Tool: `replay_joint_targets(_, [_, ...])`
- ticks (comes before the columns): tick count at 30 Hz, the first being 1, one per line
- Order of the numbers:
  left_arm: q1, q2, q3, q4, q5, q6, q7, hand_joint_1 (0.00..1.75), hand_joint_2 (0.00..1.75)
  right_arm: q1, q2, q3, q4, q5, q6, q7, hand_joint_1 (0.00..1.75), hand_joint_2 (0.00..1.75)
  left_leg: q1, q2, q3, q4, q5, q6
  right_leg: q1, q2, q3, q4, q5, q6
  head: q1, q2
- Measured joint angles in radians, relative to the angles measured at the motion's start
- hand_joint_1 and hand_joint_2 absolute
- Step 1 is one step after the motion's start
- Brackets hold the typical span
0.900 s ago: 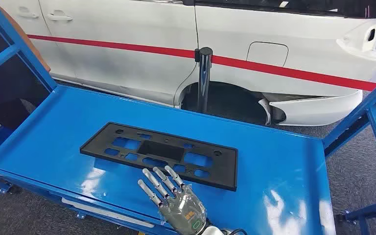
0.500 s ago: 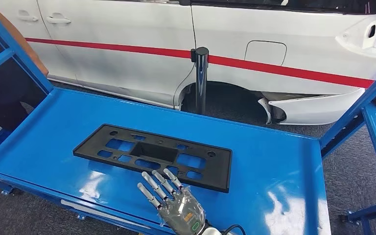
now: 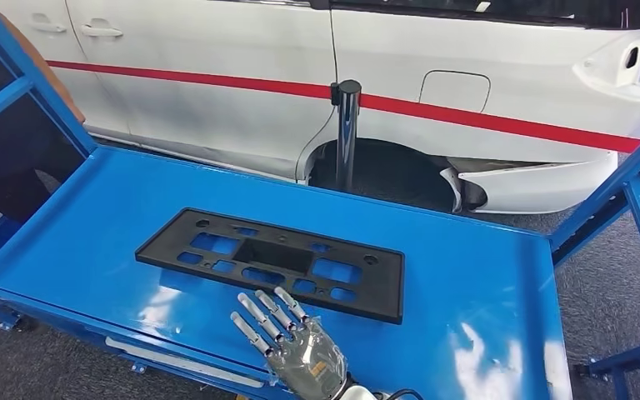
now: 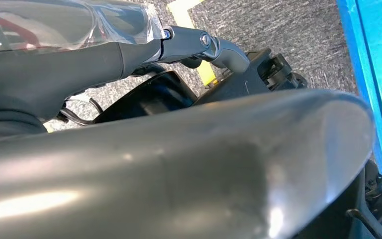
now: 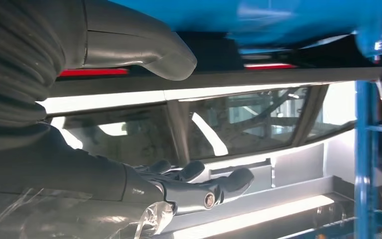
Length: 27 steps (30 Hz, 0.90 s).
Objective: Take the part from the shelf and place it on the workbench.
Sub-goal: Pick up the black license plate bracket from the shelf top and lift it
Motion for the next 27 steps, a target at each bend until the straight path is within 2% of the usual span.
replay_joint_targets(1, [-0.001, 0.0, 0.0, 0.0, 0.0, -0.001, 0.0, 0.0, 0.0, 0.0, 0.0, 0.0, 0.001, -0.001, 0.0, 0.0, 0.0, 1.75, 0.0, 0.002, -0.002, -0.003, 0.006, 0.008, -0.001, 0.0, -0.006, 0.012, -0.013, 0.005, 0.0, 0.0])
replay_joint_targets(2, [-0.001, -0.001, 0.0, 0.0, 0.0, -0.002, -0.001, 0.0, 0.0, 0.0, 0.0, 0.0, 0.001, -0.001, 0.0, -0.001, 0.0, 1.75, 0.002, 0.003, -0.005, -0.006, 0.01, 0.015, -0.001, 0.0, -0.019, 0.044, -0.04, 0.008, 0.001, 0.0])
replay_joint_targets(5, [-0.002, -0.001, 0.0, 0.0, -0.001, -0.003, -0.007, 0.0, 0.0, 0.0, 0.0, 0.0, 0.003, -0.005, 0.0, -0.002, 0.0, 1.75, -0.002, 0.006, -0.022, -0.007, 0.02, 0.029, 0.0, 0.0, -0.091, 0.236, -0.155, 0.009, 0.002, 0.0])
replay_joint_targets(6, [-0.002, -0.001, 0.0, 0.0, 0.0, -0.003, -0.009, 0.0, 0.0, 0.001, 0.0, 0.0, 0.004, -0.007, 0.001, -0.003, 0.0, 1.75, -0.005, 0.007, -0.028, -0.007, 0.024, 0.031, 0.002, 0.0, -0.103, 0.28, -0.17, 0.008, 0.002, 0.0])
replay_joint_targets(7, [-0.002, -0.002, 0.0, 0.0, 0.001, -0.003, -0.011, 0.0, 0.0, 0.001, -0.001, 0.0, 0.005, -0.008, 0.001, -0.004, 0.0, 1.75, -0.006, 0.007, -0.032, -0.006, 0.028, 0.032, 0.003, 0.0, -0.097, 0.288, -0.166, 0.006, 0.002, 0.0])
replay_joint_targets(8, [-0.002, -0.002, 0.0, 0.0, 0.002, -0.003, -0.013, 0.0, 0.0, 0.001, -0.001, 0.0, 0.006, -0.008, 0.002, -0.006, 0.0, 1.75, -0.007, 0.006, -0.035, -0.006, 0.032, 0.031, 0.005, 0.0, -0.069, 0.25, -0.144, 0.003, 0.002, 0.0])
replay_joint_targets(10, [-0.002, -0.002, 0.0, 0.0, 0.007, -0.001, -0.022, 0.0, 0.0, 0.0, 0.0, 0.0, 0.006, -0.008, 0.007, -0.008, 0.0, 1.75, -0.009, 0.005, -0.039, -0.005, 0.038, 0.026, 0.007, 0.0, 0.026, 0.103, -0.095, -0.005, 0.002, 0.0])
replay_joint_targets(11, [-0.002, -0.002, 0.0, 0.0, 0.011, 0.001, -0.027, 0.0, 0.0, 0.0, 0.0, 0.0, 0.006, -0.008, 0.01, -0.01, 0.0, 1.75, -0.01, 0.005, -0.04, -0.004, 0.04, 0.023, 0.008, 0.001, 0.062, 0.042, -0.079, -0.009, 0.001, 0.0])
replay_joint_targets(12, [-0.001, -0.002, 0.0, 0.0, 0.016, 0.002, -0.033, 0.0, 0.0, -0.002, 0.002, 0.0, 0.006, -0.008, 0.013, -0.011, 0.0, 1.75, -0.012, 0.005, -0.042, -0.001, 0.043, 0.019, 0.009, 0.001, 0.082, 0.005, -0.074, -0.012, 0.001, 0.0])
replay_joint_targets(14, [0.0, -0.001, 0.0, 0.0, 0.03, 0.003, -0.046, 0.0, 0.0, -0.008, 0.007, 0.001, 0.007, -0.01, 0.018, -0.016, 0.0, 1.75, -0.014, 0.004, -0.044, 0.001, 0.048, 0.009, 0.012, 0.002, 0.083, -0.009, -0.07, -0.02, 0.001, 0.0])
replay_joint_targets(15, [0.0, 0.001, 0.001, 0.0, 0.038, 0.002, -0.053, 0.0, 0.0, -0.013, 0.011, 0.002, 0.008, -0.011, 0.021, -0.02, 0.0, 1.75, -0.013, 0.004, -0.044, 0.001, 0.046, 0.009, 0.012, 0.002, 0.082, -0.012, -0.071, -0.021, 0.001, 0.0])
replay_joint_targets(16, [0.0, 0.002, 0.002, 0.0, 0.044, 0.0, -0.06, 0.0, 0.0, -0.017, 0.015, 0.003, 0.01, -0.012, 0.024, -0.023, 0.0, 1.75, -0.013, 0.004, -0.045, 0.0, 0.045, 0.014, 0.014, 0.002, 0.081, -0.012, -0.07, -0.023, 0.0, 0.0])
replay_joint_targets(19, [0.001, 0.008, 0.003, 0.0, 0.053, -0.009, -0.073, 0.0, 0.0, -0.033, 0.028, 0.009, 0.018, -0.012, 0.035, -0.03, 0.0, 1.75, -0.012, 0.004, -0.046, -0.003, 0.047, 0.04, 0.017, 0.002, 0.08, -0.013, -0.066, -0.026, 0.0, 0.0])
replay_joint_targets(20, [0.001, 0.009, 0.003, 0.0, 0.055, -0.013, -0.076, 0.0, 0.0, -0.038, 0.032, 0.011, 0.021, -0.012, 0.038, -0.03, 0.0, 1.75, -0.012, 0.004, -0.046, -0.004, 0.053, 0.044, 0.018, 0.001, 0.079, -0.013, -0.065, -0.028, 0.0, 0.0])
replay_joint_targets(27, [0.001, 0.019, 0.025, 0.0, 0.118, -0.026, -0.103, 0.0, 0.0, -0.07, 0.038, 0.027, 0.023, 0.01, 0.042, 0.004, 0.0, 1.75, -0.01, 0.004, -0.048, -0.011, 0.069, 0.027, 0.021, 0.0, 0.073, -0.012, -0.062, -0.033, 0.0, 0.0])
